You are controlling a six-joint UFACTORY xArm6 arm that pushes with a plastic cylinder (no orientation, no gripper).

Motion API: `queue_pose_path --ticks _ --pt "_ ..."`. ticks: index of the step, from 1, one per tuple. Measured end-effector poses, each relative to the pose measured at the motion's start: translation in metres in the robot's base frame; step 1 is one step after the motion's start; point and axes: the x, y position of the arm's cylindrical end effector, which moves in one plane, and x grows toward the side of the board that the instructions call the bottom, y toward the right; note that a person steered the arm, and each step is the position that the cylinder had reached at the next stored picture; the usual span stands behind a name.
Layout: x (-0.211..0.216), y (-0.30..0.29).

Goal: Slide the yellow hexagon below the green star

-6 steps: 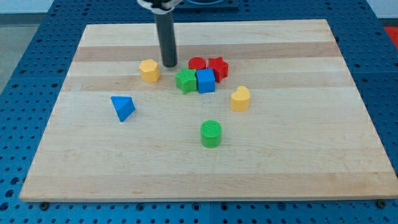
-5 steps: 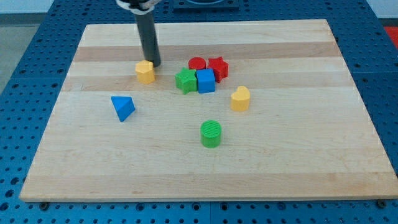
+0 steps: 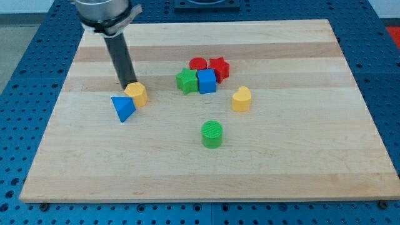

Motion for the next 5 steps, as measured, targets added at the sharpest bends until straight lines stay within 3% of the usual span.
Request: queue_pose_path --ticks 2,5 --pt "0.031 -0.011" --pt "0.042 0.051"
